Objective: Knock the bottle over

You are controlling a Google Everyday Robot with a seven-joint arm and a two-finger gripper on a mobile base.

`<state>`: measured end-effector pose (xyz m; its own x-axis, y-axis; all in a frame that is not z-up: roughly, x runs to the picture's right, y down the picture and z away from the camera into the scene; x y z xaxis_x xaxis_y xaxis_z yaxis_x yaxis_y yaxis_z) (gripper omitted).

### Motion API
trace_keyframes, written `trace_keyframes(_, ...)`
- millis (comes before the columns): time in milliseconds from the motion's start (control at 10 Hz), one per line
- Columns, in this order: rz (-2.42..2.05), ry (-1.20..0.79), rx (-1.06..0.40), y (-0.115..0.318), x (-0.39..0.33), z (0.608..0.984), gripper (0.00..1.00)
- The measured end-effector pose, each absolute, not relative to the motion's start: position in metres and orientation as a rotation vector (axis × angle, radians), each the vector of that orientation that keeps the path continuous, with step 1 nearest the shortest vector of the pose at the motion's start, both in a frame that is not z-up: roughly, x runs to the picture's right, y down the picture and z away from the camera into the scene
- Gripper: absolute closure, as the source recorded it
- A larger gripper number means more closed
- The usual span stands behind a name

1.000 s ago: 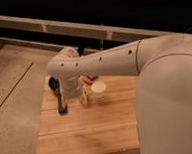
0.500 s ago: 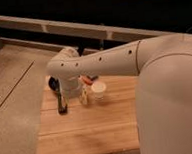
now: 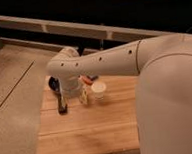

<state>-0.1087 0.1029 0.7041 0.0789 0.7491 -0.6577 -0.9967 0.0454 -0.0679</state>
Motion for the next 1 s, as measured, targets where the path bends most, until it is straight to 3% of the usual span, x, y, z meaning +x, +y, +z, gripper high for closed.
trace_keyframes(200, 1.377, 0.511, -0.610, 0.104, -0.122, 0.717, 0.43)
trace_keyframes(300, 1.358, 0.488, -0.612, 0.098, -0.130, 0.728, 0.57)
trace_keyframes(700, 1.399, 0.501, -0.604, 0.083, -0.123, 0.753, 0.95)
trace_keyframes(1000, 1.453, 0.562, -0.608, 0.084, -0.109, 0.766, 1.00)
